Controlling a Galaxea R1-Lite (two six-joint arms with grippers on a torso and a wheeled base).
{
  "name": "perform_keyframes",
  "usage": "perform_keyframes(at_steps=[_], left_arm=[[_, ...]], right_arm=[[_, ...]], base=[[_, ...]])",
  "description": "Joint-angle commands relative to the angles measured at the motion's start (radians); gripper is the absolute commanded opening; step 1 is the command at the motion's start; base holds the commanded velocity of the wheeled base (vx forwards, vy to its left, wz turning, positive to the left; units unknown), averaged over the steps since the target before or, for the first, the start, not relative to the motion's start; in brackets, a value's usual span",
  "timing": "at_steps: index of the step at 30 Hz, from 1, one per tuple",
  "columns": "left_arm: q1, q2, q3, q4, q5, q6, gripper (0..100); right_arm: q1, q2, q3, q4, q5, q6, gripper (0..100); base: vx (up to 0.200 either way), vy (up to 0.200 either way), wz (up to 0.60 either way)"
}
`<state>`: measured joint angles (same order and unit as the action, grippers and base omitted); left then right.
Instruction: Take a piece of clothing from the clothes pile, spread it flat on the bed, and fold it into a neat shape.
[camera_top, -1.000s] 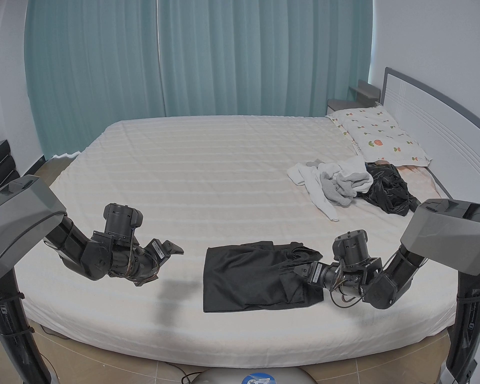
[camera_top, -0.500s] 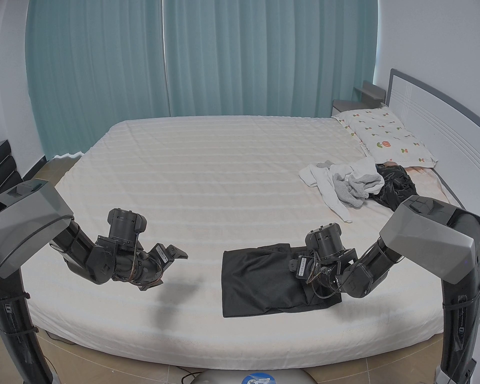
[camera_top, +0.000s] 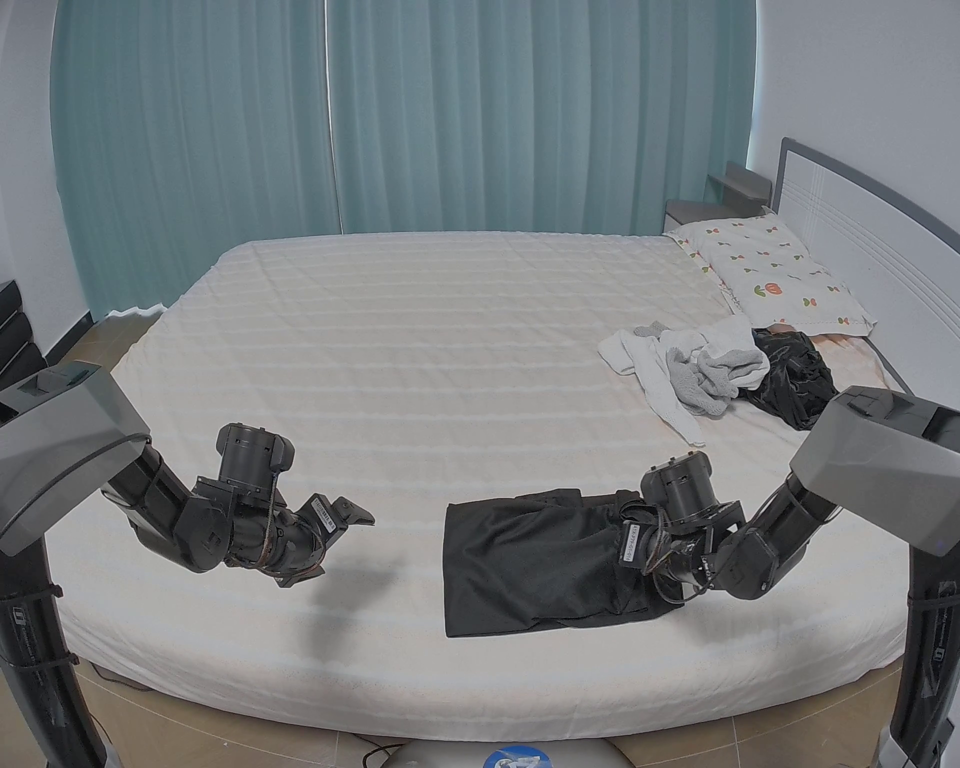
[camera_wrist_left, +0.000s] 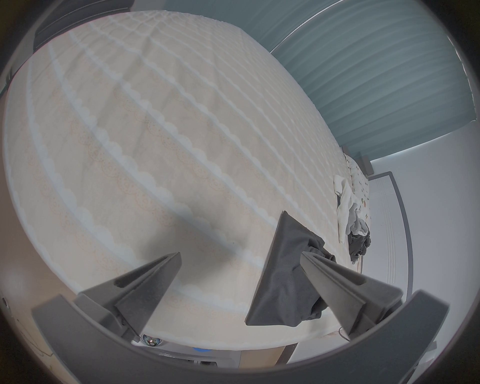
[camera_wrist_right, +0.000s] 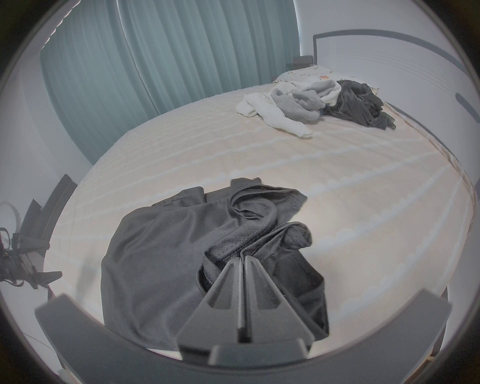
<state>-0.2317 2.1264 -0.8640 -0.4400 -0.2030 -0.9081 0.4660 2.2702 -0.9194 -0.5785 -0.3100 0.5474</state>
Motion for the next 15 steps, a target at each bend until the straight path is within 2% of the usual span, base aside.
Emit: perform_keyframes(at_steps=[1, 5, 9, 15], left_arm=[[0.000, 0.006, 0.002, 0.000, 0.002, 0.000, 100], [-0.005, 0.006, 0.003, 0.000, 0.002, 0.000, 100], [-0.009, 0.007, 0.008, 0.000, 0.004, 0.002, 100], [-0.012, 0.012, 0.008, 0.000, 0.005, 0.003, 100]], right_arm=[[-0.046, -0.092, 0.120, -0.015, 0.100, 0.000, 0], [-0.101, -0.097, 0.228, -0.083, 0.164, -0.018, 0], [-0.153, -0.067, 0.318, -0.193, 0.187, -0.057, 0], [-0.181, 0.003, 0.379, -0.334, 0.200, -0.086, 0]], base=[[0.000, 0.000, 0.00], [0.000, 0.000, 0.00], [0.000, 0.000, 0.00], [0.000, 0.000, 0.00]])
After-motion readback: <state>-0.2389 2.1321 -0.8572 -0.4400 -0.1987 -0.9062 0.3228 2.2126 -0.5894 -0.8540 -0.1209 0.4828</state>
